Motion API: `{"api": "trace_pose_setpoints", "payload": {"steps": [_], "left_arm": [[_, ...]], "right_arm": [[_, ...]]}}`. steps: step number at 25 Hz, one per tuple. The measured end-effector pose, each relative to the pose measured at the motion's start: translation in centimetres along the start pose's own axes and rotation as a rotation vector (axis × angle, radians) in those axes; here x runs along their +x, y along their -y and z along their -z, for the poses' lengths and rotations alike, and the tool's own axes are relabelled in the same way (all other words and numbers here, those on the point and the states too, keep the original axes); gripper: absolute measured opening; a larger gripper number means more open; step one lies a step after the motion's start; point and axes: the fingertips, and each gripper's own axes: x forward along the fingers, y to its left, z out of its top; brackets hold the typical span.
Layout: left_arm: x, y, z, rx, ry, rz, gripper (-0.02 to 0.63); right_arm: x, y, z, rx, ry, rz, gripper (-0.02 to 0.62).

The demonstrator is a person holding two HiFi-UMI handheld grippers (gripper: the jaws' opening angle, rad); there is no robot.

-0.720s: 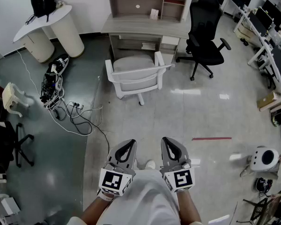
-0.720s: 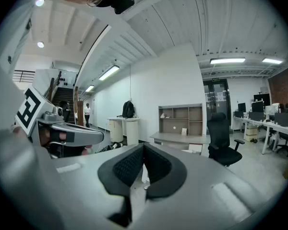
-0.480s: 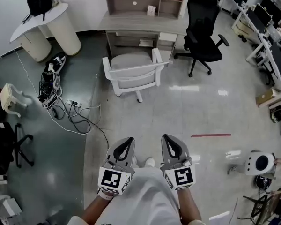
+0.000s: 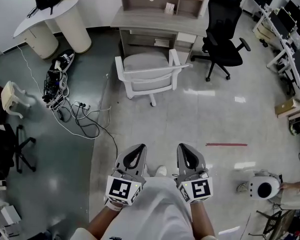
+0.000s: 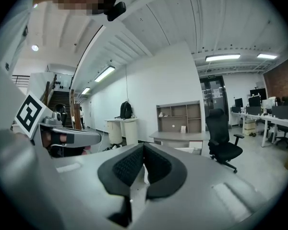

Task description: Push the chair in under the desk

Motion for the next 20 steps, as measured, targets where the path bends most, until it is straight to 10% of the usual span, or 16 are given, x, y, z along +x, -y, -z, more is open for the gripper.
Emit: {"api": "trace_pose_setpoints", "payload": {"steps": [20], "left_arm": [[0.4,-9.4,1.0,-0.107,-0.009,-0.032,0.006]], "right_arm": [[7.3,-2.2,0.3,-0.049,-0.028,0.04,0.011]]}}
